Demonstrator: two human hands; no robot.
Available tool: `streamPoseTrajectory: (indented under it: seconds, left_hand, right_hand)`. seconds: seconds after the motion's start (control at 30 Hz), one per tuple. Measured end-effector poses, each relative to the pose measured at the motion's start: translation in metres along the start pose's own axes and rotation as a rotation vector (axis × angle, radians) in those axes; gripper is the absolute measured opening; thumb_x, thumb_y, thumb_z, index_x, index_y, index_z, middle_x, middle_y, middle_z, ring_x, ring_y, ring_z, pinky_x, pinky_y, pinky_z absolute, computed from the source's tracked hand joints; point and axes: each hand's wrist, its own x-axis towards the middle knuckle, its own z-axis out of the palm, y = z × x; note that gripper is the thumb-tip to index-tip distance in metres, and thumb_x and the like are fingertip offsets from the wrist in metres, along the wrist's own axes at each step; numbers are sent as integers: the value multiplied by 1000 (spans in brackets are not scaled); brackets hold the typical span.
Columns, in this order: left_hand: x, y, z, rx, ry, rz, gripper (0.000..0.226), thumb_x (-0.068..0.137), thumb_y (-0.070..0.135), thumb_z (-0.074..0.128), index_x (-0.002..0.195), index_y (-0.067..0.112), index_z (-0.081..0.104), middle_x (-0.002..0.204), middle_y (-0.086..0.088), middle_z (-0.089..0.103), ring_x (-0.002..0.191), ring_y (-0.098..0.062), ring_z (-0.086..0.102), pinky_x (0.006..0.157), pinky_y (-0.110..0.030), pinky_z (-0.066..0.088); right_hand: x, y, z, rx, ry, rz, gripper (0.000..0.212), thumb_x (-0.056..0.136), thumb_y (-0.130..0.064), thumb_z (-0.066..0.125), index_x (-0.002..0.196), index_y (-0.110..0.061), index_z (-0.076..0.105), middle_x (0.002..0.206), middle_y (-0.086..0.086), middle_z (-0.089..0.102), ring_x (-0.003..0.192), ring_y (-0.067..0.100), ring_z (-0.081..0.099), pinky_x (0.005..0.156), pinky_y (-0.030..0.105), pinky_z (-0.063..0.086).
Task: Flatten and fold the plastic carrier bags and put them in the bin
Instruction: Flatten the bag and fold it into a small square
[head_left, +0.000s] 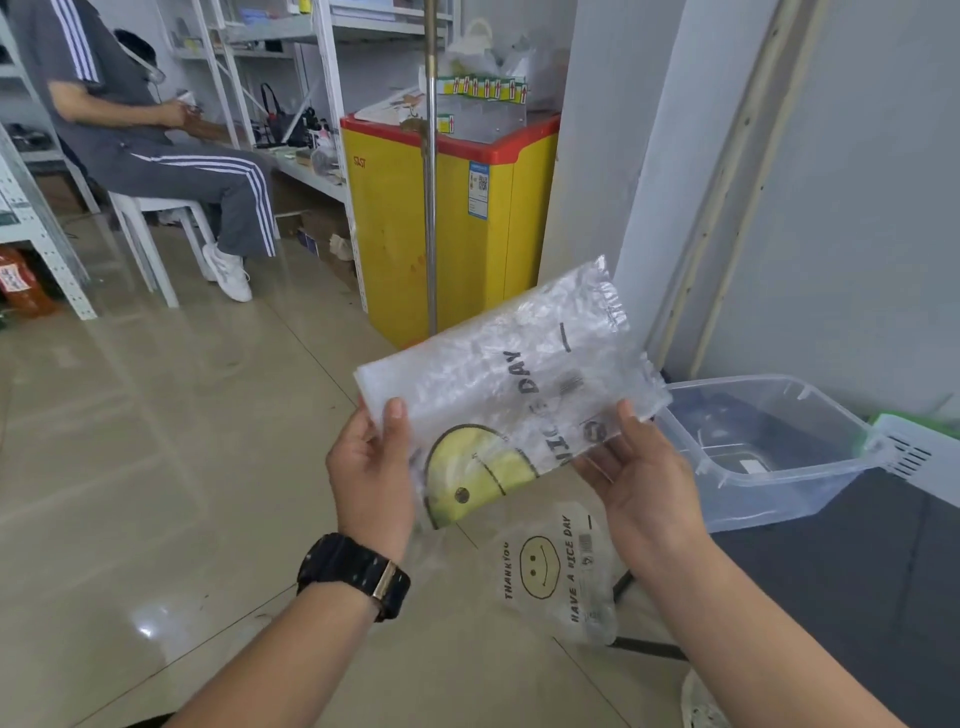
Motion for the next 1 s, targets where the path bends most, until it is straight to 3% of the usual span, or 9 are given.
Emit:
streamPoseTrajectory:
  seconds: [0.1,0.2,0.33,0.4,0.53,0.63,0.8,0.9,1.0]
  left_hand:
    - [8,7,-10,-102,-224,-184,53,89,54,46,115,12,67,94,5,77,84,-12,73,70,-26,54]
    - [24,20,-24,-279,-489,-469,77,85,71,31,129,14,59,122,-11,69,103,-24,69,81,-38,56]
    - [38,24,-38,-320,-682,-659,93,72,73,59,136,7,53,140,-17,55,123,-32,58,99,-45,46]
    - [37,25,-39,-244,-795,-654,104,55,71,77,134,8,55,139,-16,56,126,-35,55,103,-50,44]
    - [27,20,-34,-108,-934,-571,85,44,62,88,111,12,73,119,-16,68,102,-27,70,80,-35,59]
    - [23,13,-30,-21,-959,-504,94,51,70,81,125,13,65,130,-14,63,117,-29,63,93,-36,53]
    - [18,8,-23,-17,-1088,-580,84,73,78,50,140,28,49,142,-6,55,130,-26,53,107,-42,44]
    - [16,4,-18,5,-940,-517,82,74,74,55,134,20,53,146,-5,51,127,-20,55,110,-41,40]
    - [11,6,-18,15,-849,-390,63,73,52,76,121,14,65,124,-12,68,111,-30,66,98,-47,50]
  right_hand:
    - [4,-15,-5,-111,-14,-119,11,95,-18,63,96,-13,73,95,15,65,73,24,58,64,30,58]
    - [11,-33,-13,-262,-82,-151,11,95,-17,64,92,-10,72,89,18,64,58,21,55,53,24,57]
    - [16,-41,-21,-402,-239,-92,27,87,-23,68,103,-2,71,90,21,64,60,25,53,50,22,55]
    - [17,-44,-23,-451,-303,-76,33,83,-26,69,104,-2,72,92,23,66,62,25,56,51,22,54]
    - [19,-46,-25,-414,-291,-129,28,83,-27,69,102,-7,74,93,25,72,71,27,65,66,31,57]
    - [20,-45,-26,-334,-191,-185,14,96,-14,59,97,-9,72,83,5,78,69,17,72,64,27,59]
    - [16,-43,-22,-470,-168,-200,19,100,-17,56,107,-8,71,101,12,78,90,29,74,81,41,60]
    - [8,-44,-17,-547,-225,-210,19,101,-16,54,106,-8,71,92,11,79,74,23,76,65,31,61]
    - [3,-40,-12,-633,-186,-254,14,99,-21,58,101,-12,70,78,7,78,55,16,70,50,28,55]
